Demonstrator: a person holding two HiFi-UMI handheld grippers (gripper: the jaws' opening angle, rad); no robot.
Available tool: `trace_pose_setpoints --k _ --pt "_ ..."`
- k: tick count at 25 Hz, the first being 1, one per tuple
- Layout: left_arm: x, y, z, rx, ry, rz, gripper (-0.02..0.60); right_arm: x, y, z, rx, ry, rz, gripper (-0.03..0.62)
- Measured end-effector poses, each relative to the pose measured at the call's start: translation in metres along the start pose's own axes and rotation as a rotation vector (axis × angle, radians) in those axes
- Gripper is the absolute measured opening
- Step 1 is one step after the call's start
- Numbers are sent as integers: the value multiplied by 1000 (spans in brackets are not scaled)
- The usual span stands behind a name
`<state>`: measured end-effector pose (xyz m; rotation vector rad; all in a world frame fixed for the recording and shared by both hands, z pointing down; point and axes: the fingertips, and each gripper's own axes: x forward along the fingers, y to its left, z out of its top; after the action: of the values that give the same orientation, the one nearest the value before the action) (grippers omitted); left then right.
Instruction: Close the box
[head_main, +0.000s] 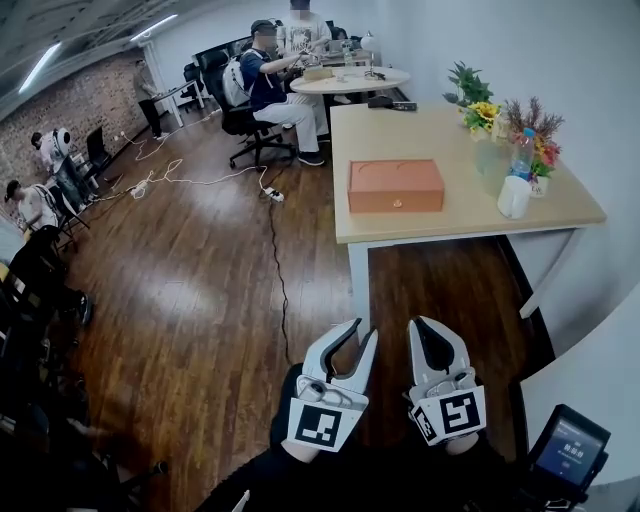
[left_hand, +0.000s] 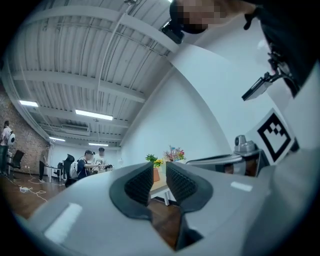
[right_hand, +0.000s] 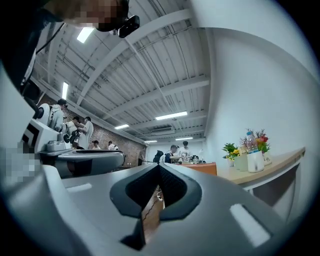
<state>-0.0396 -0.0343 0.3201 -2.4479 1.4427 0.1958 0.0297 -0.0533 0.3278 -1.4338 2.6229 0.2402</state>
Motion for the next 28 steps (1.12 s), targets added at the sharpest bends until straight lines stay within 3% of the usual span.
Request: trace_pose_setpoints --k 5,13,28 --pt "1 2 -9 -30 11 6 60 9 13 -8 -33 22 12 0" --pt "-4 5 -24 -83 64 4 60 15 17 -15 5 56 28 0" --pt "-1 -3 -31 -67 83 -15 60 12 16 -20 6 60 28 0"
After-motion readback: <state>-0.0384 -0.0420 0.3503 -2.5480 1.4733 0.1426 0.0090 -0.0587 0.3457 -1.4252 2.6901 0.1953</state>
